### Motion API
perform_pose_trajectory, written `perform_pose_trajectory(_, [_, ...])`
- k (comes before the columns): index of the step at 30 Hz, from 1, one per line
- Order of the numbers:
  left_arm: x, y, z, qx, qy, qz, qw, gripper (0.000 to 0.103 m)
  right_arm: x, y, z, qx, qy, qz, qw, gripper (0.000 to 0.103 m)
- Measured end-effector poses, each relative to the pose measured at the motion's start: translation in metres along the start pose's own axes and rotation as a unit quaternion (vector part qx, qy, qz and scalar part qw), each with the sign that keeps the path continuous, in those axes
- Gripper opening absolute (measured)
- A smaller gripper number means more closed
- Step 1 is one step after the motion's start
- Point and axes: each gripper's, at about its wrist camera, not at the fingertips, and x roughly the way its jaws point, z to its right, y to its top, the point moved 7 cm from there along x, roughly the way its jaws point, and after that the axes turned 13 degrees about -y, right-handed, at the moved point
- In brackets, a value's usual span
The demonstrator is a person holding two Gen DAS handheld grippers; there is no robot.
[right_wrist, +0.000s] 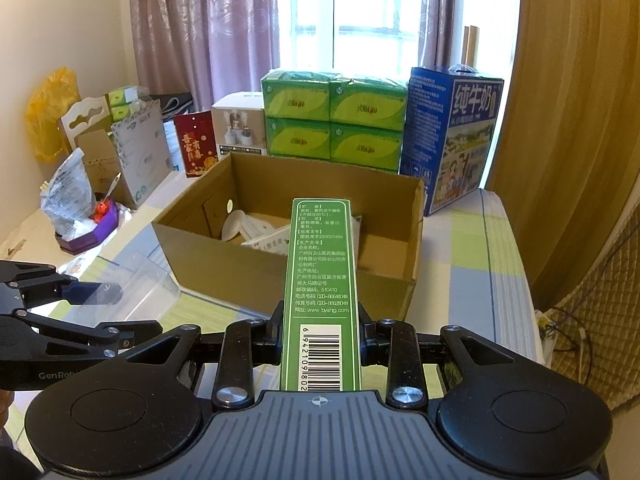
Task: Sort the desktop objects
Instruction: 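Lift the tray and green box and carry both over the cardboard box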
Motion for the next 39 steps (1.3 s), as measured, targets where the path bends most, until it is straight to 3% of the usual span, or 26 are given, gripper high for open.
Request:
perform_pose_trajectory(25, [0.028, 0.041, -0.025, 0.013, 0.005, -0.007, 0.9999, 0.051, 0.042, 0.04, 0.005, -0.014, 0.001, -0.005, 1.0, 0.028])
perform_pose_trajectory(39, [0.043, 0.088, -0.062, 0.019, 0.015, -0.005, 0.9997, 0.051, 0.074, 0.074, 0.006, -0.026, 0.002, -0.01, 1.0, 0.028])
